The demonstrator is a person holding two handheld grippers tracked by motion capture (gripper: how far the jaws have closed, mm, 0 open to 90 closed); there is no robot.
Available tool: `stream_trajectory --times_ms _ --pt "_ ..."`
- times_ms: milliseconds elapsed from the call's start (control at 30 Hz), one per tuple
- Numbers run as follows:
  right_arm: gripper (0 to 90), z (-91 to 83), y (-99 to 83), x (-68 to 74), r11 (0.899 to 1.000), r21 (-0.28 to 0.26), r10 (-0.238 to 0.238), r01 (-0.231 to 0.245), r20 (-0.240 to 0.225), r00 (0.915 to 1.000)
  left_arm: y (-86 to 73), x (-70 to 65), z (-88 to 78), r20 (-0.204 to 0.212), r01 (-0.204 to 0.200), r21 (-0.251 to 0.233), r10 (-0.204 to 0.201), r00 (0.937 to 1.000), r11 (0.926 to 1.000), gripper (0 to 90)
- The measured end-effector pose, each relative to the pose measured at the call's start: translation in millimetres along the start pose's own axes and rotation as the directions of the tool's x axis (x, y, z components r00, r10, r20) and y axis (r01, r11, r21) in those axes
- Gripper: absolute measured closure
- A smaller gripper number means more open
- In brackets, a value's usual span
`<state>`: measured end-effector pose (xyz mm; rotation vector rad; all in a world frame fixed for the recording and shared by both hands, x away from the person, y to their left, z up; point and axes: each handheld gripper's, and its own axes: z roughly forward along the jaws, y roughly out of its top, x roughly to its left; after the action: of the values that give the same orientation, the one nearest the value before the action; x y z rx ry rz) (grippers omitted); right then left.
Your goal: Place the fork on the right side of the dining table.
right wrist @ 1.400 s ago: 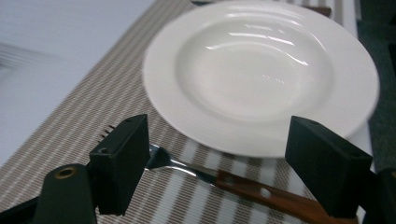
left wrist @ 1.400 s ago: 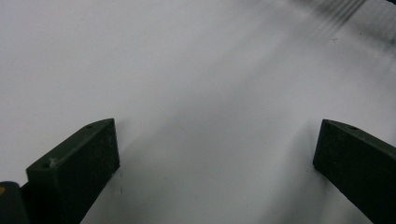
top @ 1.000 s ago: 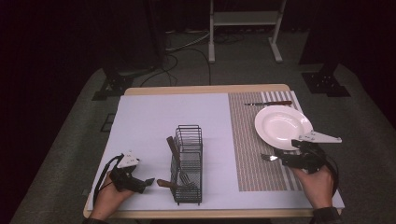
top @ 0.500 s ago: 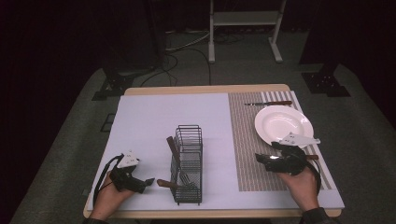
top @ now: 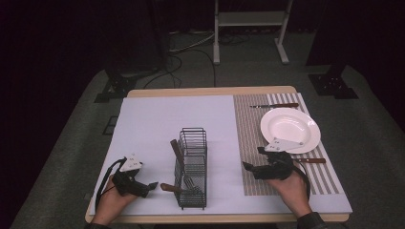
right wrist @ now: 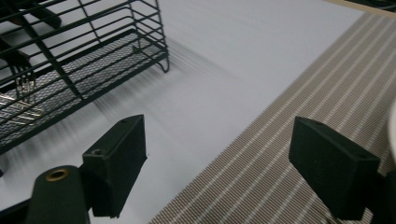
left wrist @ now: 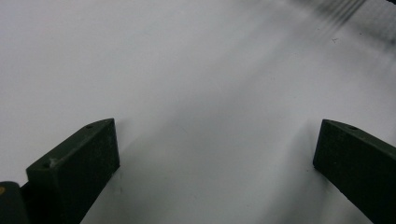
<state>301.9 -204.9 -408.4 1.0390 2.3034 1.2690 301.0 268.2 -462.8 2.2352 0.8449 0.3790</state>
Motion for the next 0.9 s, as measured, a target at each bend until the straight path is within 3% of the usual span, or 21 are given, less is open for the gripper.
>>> stream_trajectory --times_ms 300,467,833,900 --pt "17.8 19.3 3.5 18.0 0.998 0.018 -0.053 0.054 -0.057 0.997 0.0 0.0 0.0 0.0 0.0 0.0 0.0 1.0 1.0 0.0" --pt "17.8 35.7 2.4 29.6 0.995 0.056 -0.081 0.086 -0.086 0.993 0.0 0.0 0.0 0.0 0.0 0.0 0.0 1.0 1.0 0.0" --pt "17.8 60.4 -2.8 44.7 0.983 0.123 -0.124 0.139 -0.126 0.9843 0.0 0.0 0.0 0.0 0.0 0.0 0.0 1.0 1.0 0.0" --pt "17.8 67.4 -4.8 49.7 0.976 0.148 -0.14 0.159 -0.129 0.9817 0.0 0.0 0.0 0.0 0.0 0.0 0.0 1.0 1.0 0.0"
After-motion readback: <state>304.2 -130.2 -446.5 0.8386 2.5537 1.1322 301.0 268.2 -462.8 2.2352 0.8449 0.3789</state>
